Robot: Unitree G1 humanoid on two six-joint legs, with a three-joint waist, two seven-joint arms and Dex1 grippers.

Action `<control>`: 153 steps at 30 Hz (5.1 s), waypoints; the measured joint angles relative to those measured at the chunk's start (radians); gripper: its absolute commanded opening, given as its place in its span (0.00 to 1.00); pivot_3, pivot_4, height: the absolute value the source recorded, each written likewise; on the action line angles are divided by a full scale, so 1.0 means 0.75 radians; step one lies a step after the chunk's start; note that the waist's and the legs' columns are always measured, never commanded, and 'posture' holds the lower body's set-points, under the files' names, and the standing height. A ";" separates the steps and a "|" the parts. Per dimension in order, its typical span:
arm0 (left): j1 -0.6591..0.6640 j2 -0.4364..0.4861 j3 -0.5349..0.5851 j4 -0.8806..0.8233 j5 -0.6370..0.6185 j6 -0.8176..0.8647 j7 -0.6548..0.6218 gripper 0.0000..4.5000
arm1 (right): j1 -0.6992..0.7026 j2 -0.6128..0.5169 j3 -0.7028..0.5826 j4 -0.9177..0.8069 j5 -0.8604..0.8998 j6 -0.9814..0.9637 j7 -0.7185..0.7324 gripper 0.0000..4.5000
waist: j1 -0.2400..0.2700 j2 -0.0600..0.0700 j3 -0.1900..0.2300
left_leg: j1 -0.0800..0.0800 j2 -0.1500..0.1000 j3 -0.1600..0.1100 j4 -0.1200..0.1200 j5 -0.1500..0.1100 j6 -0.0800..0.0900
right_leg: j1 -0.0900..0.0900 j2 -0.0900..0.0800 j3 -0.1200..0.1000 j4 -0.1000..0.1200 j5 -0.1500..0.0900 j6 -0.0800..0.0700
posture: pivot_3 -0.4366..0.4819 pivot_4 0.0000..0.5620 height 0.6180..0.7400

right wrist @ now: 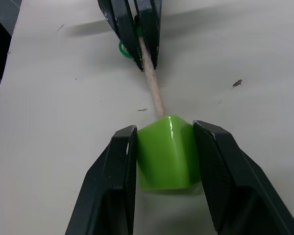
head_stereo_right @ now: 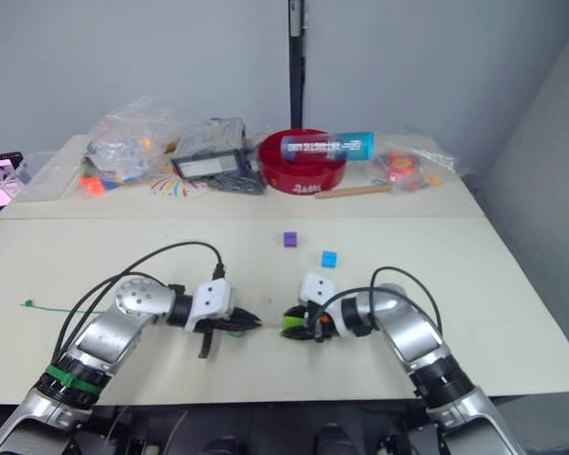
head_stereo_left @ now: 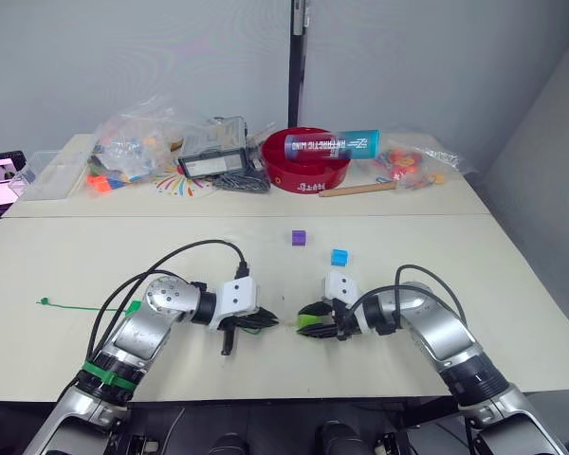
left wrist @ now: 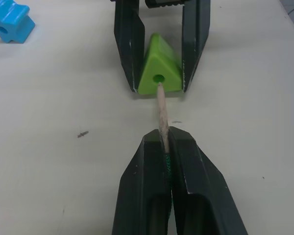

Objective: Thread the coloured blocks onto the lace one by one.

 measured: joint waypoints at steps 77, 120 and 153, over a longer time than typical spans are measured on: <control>-0.031 -0.061 0.006 0.254 -0.051 -0.038 -0.062 0.26 | 0.033 -0.040 0.037 -0.134 0.084 0.200 -0.134 0.77 | 0.004 -0.001 -0.008 | 0.000 -0.001 -0.001 0.001 0.001 -0.001 | 0.001 0.000 0.000 -0.001 0.000 0.000 | 0.48 0.27 0.92; -0.133 -0.145 -0.054 0.214 0.015 -0.007 -0.047 0.64 | -0.004 -0.033 0.048 -0.110 0.059 0.185 -0.143 0.58 | -0.005 -0.001 -0.007 | -0.001 0.000 -0.001 0.001 0.000 -0.001 | -0.001 0.001 0.000 0.000 0.000 0.000 | 0.48 0.27 0.92; -0.239 -0.297 -0.170 0.465 0.060 -0.171 -0.142 0.31 | 0.349 -0.212 -0.194 -0.543 0.234 0.355 -0.373 1.00 | 0.004 -0.002 -0.006 | -0.003 -0.001 -0.001 0.001 0.000 -0.001 | 0.000 0.000 0.000 -0.004 -0.001 0.001 | 0.48 0.27 0.92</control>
